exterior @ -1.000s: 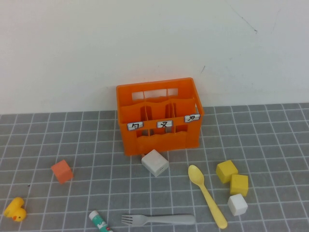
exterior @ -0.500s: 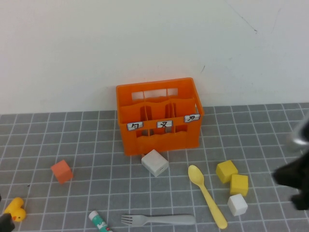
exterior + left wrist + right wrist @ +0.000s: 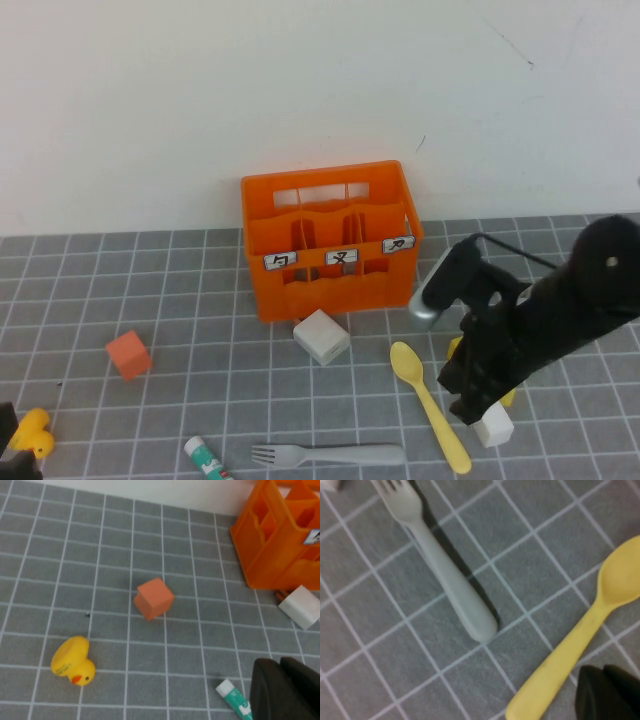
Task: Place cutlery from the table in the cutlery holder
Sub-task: Pick up the spoon
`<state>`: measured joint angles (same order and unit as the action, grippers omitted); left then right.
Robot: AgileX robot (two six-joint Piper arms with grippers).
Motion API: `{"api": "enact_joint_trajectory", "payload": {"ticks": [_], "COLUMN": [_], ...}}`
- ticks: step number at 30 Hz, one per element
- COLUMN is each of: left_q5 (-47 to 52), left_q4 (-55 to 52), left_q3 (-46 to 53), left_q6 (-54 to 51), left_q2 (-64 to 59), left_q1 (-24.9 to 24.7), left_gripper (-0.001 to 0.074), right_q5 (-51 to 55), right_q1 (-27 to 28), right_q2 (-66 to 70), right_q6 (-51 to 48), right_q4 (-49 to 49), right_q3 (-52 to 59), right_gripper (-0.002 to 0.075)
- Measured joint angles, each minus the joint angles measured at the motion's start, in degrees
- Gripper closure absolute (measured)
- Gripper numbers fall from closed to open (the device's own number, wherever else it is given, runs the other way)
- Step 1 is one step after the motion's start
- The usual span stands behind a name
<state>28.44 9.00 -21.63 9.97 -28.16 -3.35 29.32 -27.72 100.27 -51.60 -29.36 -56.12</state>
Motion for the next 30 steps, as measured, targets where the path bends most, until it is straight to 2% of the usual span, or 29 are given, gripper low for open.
{"api": "enact_joint_trajectory", "payload": {"ticks": [3, 9, 11, 25, 30], "left_q5": [0.1, 0.1, 0.1, -1.9, -2.2], "left_q4": [0.3, 0.3, 0.3, 0.9, 1.1], "left_q3": [0.3, 0.3, 0.3, 0.5, 0.5], "left_q6": [0.0, -0.4, -0.4, -0.4, -0.4], "left_q2": [0.0, 0.0, 0.0, 0.0, 0.0], "left_q1": [0.0, 0.0, 0.0, 0.0, 0.0], "left_gripper": [0.0736, 0.0736, 0.0736, 0.0736, 0.0736], "right_q5": [1.0, 3.0, 3.0, -2.9, -4.1], "right_q1": [0.0, 0.0, 0.0, -0.8, -2.9], "right_q2": [4.5, 10.7, 12.3, 21.0, 21.6], "right_q6": [-1.0, -0.9, 0.0, 3.3, 8.7], "right_q4": [0.4, 0.4, 0.4, 0.9, 8.8], "right_q3": [-2.3, -7.7, -9.1, -10.8, -11.8], "right_gripper": [0.0662, 0.034, 0.0289, 0.027, 0.03]}}
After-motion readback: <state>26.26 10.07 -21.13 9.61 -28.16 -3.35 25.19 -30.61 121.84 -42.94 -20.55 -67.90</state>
